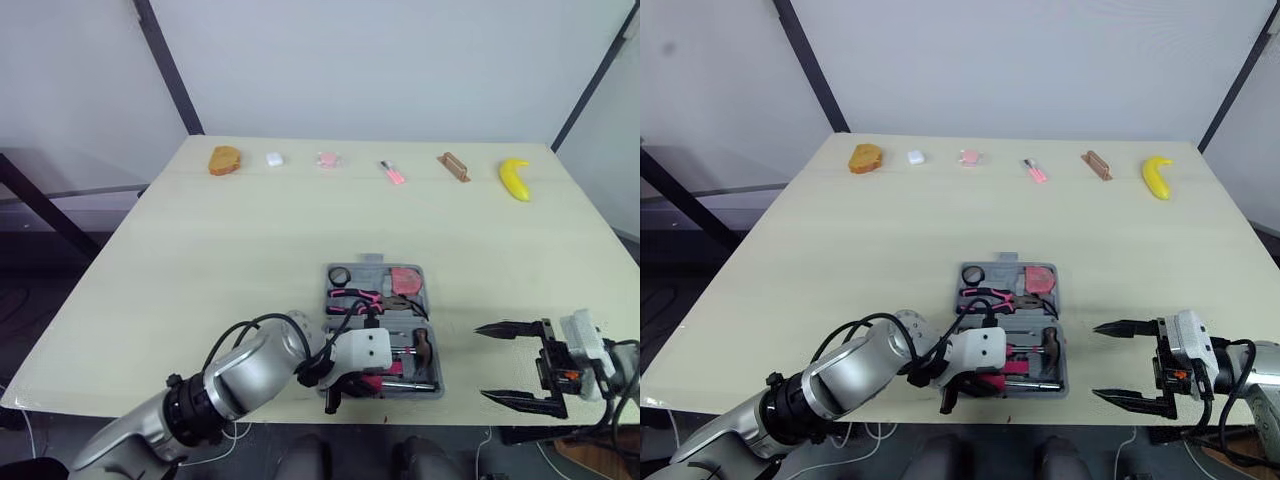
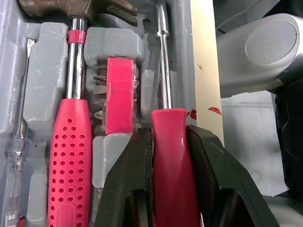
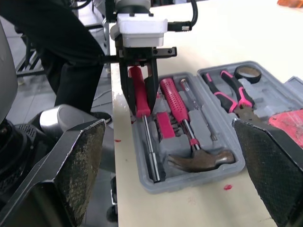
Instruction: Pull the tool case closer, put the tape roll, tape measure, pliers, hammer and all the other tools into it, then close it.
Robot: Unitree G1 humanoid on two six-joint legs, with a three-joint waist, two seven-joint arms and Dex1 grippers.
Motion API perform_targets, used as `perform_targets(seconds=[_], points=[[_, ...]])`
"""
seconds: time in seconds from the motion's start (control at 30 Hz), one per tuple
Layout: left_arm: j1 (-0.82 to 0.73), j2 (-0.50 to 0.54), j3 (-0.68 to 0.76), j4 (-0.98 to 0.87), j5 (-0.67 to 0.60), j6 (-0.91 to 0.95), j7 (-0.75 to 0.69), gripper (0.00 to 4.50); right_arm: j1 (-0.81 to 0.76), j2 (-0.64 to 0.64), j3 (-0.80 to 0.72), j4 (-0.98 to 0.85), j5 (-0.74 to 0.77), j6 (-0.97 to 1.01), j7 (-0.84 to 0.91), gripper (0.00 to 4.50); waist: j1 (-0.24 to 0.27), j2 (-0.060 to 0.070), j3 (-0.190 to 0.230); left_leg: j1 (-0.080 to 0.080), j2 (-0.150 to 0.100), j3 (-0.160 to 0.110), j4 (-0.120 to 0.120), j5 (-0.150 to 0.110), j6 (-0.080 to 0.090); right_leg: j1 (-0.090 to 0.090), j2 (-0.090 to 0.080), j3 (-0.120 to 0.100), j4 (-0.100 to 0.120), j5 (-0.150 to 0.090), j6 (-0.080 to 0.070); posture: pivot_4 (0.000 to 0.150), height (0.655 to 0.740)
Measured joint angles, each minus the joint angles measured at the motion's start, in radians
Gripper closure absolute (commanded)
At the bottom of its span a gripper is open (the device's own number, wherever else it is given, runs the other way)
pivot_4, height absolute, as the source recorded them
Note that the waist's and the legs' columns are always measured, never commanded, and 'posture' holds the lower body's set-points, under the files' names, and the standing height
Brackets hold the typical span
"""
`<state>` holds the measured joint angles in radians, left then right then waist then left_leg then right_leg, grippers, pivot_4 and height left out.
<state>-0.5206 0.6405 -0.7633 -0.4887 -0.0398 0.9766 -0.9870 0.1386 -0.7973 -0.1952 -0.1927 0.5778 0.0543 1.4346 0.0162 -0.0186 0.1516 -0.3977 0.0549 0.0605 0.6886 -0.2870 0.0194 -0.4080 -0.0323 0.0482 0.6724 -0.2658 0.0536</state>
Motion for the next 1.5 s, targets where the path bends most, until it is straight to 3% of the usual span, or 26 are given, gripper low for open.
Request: perform_targets(seconds=[0.23,0.3,0.37,0.47,0.77,0.9,1.07,1.23,1.43,1.5], points=[[-0.002,-0.003,-0.001,0.011,-0.003,-0.01,-0.004,3.87,0.003,-0.013,0.0,0.015,-0.029,-0.016,-0.003,0.0,0.0,0.0,0.0,0.0,0.0,0.0,0.0,0.0,0.0,0.0,0.0,0.0,0.0,0.0,0.0,0.15,0.74],[-0.003,-0.002,0.0,0.016,-0.004,-0.014,-0.01,2.85,0.003,-0.013,0.0,0.014,-0.029,-0.016,-0.004,0.0,0.0,0.0,0.0,0.0,0.0,0.0,0.0,0.0,0.0,0.0,0.0,0.0,0.0,0.0,0.0,0.15,0.74],[-0.006,-0.003,-0.002,0.025,-0.004,-0.025,-0.013,2.32,0.003,-0.013,0.0,0.014,-0.029,-0.016,-0.004,0.0,0.0,0.0,0.0,0.0,0.0,0.0,0.0,0.0,0.0,0.0,0.0,0.0,0.0,0.0,0.0,0.15,0.74],[-0.006,-0.003,-0.014,0.03,-0.002,-0.051,-0.015,0.73,0.003,-0.013,0.0,0.014,-0.029,-0.016,-0.005,0.0,-0.001,0.0,0.0,0.0,0.0,0.0,0.0,0.0,0.0,0.0,0.0,0.0,0.0,0.0,0.0,0.15,0.74],[0.004,0.023,0.007,0.026,-0.019,-0.074,-0.02,0.73,-0.008,-0.012,0.003,0.013,-0.03,-0.019,-0.015,0.0,-0.002,0.0,0.0,0.0,0.0,0.0,0.0,0.0,0.0,0.0,0.0,0.0,0.001,0.0,0.0,0.15,0.74],[0.043,0.012,0.122,0.026,-0.094,-0.09,-0.021,0.73,-0.016,-0.01,0.009,0.017,-0.034,-0.025,-0.014,0.0,-0.002,0.0,0.0,0.0,0.0,-0.001,0.0,0.0,0.0,0.0,0.0,0.0,0.001,0.0,0.0,0.15,0.74],[0.145,-0.017,0.32,0.063,-0.249,-0.293,-0.104,0.73,-0.029,-0.001,0.022,0.033,-0.041,-0.038,-0.014,0.0,-0.003,0.0,0.0,0.001,0.0,-0.001,0.0,0.0,0.0,0.0,0.0,-0.001,0.001,0.0,0.0,0.15,0.74],[0.188,0.023,0.361,0.147,-0.253,-0.484,-0.168,0.73,-0.03,0.003,0.024,0.041,-0.043,-0.044,-0.015,0.0,-0.002,0.001,0.0,0.001,0.0,0.0,0.0,0.0,0.0,0.0,0.0,-0.001,0.001,0.0,0.0,0.15,0.74],[0.227,0.009,0.362,0.294,-0.235,-0.659,-0.227,2.48,-0.045,0.013,0.032,0.046,-0.046,-0.051,-0.02,0.0,-0.001,0.001,0.0,0.0,0.0,0.001,0.001,0.0,0.0,0.0,0.0,-0.001,0.0,0.0,0.0,0.15,0.74],[0.239,-0.028,0.361,0.359,-0.226,-0.717,-0.227,3.62,-0.047,0.014,0.033,0.046,-0.046,-0.057,-0.021,0.0,-0.002,0.001,0.0,0.0,0.0,0.0,0.001,0.0,0.0,0.0,0.0,-0.001,0.001,0.0,0.0,0.15,0.74]])
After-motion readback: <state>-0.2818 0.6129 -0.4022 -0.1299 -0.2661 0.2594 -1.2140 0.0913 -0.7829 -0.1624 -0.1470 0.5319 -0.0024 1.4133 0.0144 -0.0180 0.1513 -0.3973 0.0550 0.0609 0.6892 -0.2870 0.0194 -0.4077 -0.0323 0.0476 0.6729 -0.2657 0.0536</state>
